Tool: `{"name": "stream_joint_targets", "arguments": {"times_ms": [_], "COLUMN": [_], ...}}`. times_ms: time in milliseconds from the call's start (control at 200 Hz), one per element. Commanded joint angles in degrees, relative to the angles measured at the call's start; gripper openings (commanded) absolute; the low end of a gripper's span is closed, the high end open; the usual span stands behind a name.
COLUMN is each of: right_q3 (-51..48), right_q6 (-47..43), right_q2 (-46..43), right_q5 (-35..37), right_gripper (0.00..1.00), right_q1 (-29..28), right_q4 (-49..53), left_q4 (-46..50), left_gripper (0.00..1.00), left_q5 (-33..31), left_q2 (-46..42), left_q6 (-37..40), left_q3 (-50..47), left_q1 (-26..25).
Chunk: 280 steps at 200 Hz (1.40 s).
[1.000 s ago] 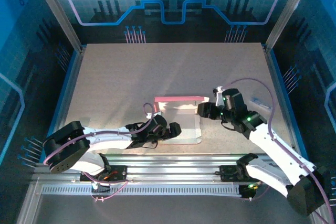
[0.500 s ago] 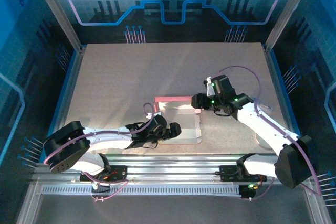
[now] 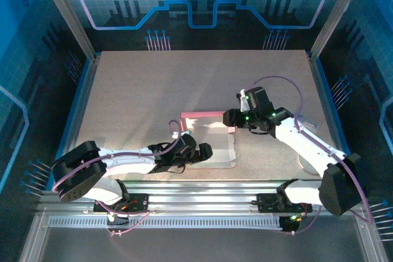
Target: Fold the paper box
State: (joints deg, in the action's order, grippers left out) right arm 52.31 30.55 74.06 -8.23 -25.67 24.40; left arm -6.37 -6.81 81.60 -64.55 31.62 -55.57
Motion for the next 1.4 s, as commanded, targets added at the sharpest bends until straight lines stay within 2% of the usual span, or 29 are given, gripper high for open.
{"name": "stream_joint_targets", "arguments": {"times_ms": [0, 375, 605, 1026, 1201, 1396], "right_q3": [1.76, 2.98, 1.47, -0.36, 2.84, 4.27], "right_q6": [-1.12, -1.28, -2.06, -9.4, -13.2, -15.28], "right_q2": [2.28, 5.0, 0.65, -9.63, -6.71, -1.33], "right_q5": [-2.18, -11.0, -2.86, -2.12, 1.01, -1.46], "right_gripper": [0.56, 0.51, 0.51, 0.5, 0.5, 0.5], "right_q1": [0.81, -0.08, 0.52, 9.01, 12.51, 13.16], "right_q4": [-1.57, -5.4, -0.54, 9.22, 13.04, 11.41], "left_q4": [4.36, 3.92, 3.12, 2.17, 1.98, 1.92], "left_gripper": [0.99, 0.99, 0.99, 0.99, 0.99, 0.99], "left_q5": [2.55, 2.33, 2.24, 2.38, 2.5, 2.41], "left_q2": [2.39, 3.1, 3.44, 4.67, 5.05, 4.97], "left_q6": [-0.36, -0.62, -1.11, -1.19, -1.25, -1.19], "left_q3": [-0.77, -1.05, -1.38, -1.2, -1.21, -1.42], "left_q1": [-0.76, -1.12, -1.38, -1.38, -1.39, -1.56]}}
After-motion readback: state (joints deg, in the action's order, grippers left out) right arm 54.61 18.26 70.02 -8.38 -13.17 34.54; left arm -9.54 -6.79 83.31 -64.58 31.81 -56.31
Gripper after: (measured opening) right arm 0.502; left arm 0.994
